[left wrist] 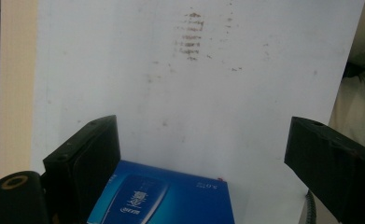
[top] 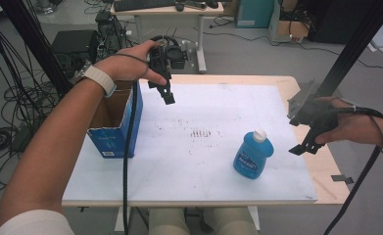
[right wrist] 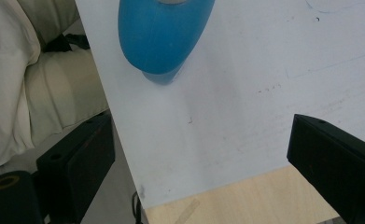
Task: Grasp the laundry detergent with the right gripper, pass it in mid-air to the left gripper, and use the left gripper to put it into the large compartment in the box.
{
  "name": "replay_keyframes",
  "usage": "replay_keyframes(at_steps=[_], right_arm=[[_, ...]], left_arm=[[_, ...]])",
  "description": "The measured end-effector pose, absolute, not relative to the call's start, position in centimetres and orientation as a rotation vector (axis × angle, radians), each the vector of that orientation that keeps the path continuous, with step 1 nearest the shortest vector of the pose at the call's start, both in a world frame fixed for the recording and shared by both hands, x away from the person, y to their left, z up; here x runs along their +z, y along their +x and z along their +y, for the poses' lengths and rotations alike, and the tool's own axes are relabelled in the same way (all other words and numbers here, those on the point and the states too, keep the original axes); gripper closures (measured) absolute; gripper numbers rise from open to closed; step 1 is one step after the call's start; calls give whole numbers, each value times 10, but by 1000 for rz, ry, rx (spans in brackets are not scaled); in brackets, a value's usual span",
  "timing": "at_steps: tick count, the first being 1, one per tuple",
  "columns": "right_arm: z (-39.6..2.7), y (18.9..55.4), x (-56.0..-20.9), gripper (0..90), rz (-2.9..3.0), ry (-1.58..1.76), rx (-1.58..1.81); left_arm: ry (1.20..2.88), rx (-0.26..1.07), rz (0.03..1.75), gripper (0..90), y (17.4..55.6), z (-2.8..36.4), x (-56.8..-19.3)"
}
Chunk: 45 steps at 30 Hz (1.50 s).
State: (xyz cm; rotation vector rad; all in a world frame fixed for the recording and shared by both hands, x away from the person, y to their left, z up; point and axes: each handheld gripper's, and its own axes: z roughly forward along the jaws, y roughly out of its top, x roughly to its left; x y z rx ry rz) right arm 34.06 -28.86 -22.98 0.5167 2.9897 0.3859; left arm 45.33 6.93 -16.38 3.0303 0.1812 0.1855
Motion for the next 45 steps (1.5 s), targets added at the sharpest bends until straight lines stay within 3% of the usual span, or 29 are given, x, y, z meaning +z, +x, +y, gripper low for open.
replay_keyframes(at_steps=[45], right_arm=[[-291, 336, -223, 83, 2955, 457, 334]], left_arm=[[3037, 197, 208, 105, 450, 70, -164]])
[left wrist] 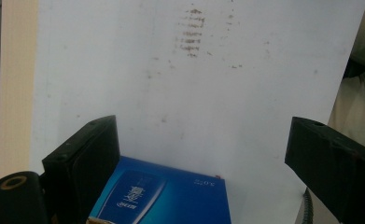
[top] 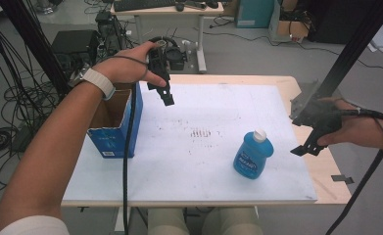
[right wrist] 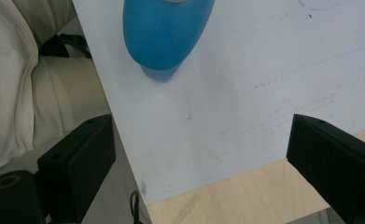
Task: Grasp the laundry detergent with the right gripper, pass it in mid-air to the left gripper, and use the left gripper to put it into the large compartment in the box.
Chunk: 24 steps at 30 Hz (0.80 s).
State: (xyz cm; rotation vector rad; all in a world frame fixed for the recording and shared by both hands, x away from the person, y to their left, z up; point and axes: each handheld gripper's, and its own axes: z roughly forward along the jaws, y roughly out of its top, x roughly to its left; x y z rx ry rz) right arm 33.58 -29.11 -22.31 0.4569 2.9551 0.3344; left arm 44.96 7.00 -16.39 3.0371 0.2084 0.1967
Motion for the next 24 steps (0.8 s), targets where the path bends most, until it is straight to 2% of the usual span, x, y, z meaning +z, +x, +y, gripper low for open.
replay_keyframes(at_steps=[24], right_arm=[[-288, 333, -221, 81, 2950, 446, 331]], left_arm=[[3041, 198, 212, 105, 449, 72, -165]])
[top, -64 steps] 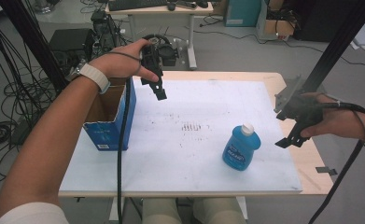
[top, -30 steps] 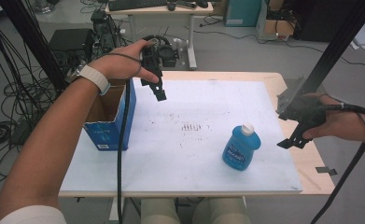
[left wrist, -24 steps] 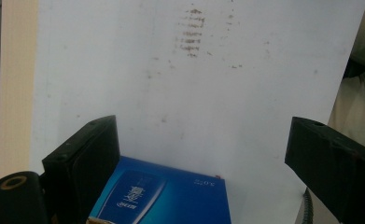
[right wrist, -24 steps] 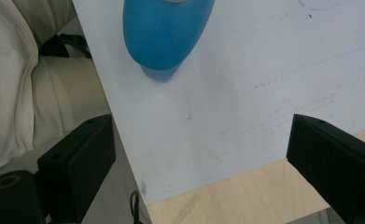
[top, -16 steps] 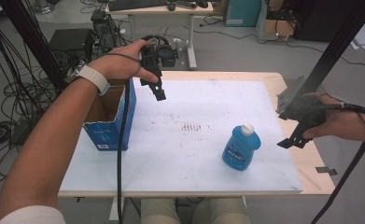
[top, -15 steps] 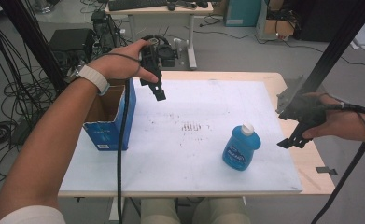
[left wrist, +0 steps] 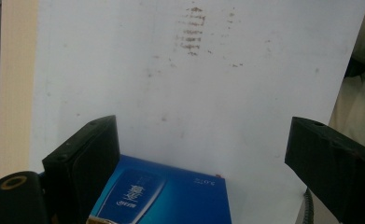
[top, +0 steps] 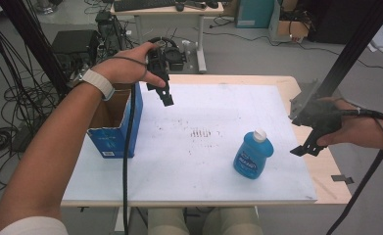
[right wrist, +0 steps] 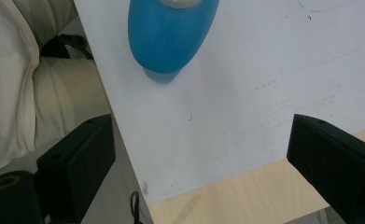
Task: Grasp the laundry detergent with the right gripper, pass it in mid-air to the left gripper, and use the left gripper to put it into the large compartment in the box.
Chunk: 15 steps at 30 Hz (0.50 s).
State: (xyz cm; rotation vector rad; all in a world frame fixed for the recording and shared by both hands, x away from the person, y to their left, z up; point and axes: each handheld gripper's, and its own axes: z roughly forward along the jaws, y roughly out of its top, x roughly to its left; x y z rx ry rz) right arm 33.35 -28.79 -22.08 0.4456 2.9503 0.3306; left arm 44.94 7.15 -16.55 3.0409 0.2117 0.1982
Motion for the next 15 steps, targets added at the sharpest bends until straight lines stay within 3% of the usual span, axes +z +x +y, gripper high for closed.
replay_keyframes(at_steps=[15], right_arm=[[-282, 323, -223, 67, 2947, 526, 320]], left_arm=[[3047, 205, 202, 105, 451, 68, -168]])
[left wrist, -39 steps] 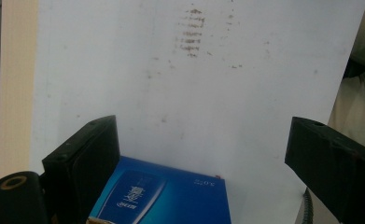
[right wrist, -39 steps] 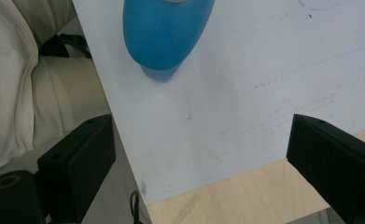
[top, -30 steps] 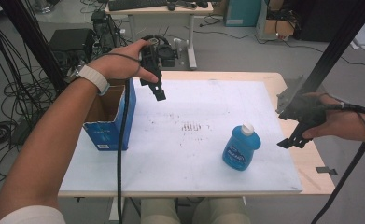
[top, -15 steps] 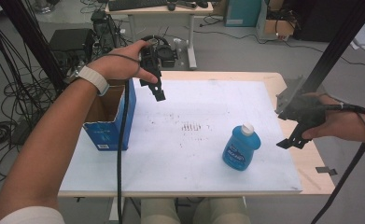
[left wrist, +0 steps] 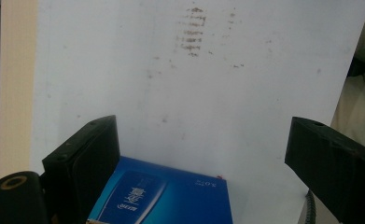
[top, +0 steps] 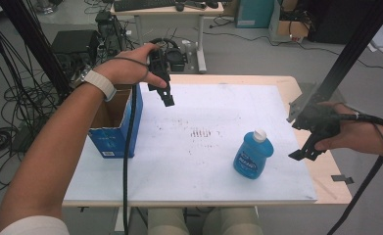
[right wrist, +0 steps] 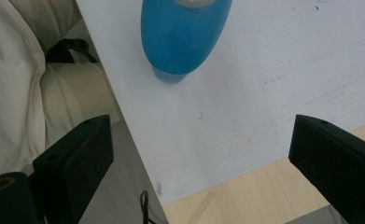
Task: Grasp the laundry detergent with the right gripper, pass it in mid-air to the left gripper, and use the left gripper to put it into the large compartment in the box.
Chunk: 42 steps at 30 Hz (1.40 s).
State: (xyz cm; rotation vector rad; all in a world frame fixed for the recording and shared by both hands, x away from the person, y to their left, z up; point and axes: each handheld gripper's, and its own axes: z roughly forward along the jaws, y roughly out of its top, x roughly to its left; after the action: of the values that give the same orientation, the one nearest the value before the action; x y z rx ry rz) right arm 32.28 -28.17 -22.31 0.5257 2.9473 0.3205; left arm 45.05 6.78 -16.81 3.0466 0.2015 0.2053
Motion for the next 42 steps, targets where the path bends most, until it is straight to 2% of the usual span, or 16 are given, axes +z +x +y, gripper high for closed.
replay_keyframes(at_steps=[21, 42], right_arm=[[-265, 307, -224, 66, 2926, 702, 324], [-263, 309, -223, 74, 2864, 981, 359]], left_arm=[[3045, 223, 194, 106, 448, 69, -167], [3040, 236, 197, 107, 447, 72, -167]])
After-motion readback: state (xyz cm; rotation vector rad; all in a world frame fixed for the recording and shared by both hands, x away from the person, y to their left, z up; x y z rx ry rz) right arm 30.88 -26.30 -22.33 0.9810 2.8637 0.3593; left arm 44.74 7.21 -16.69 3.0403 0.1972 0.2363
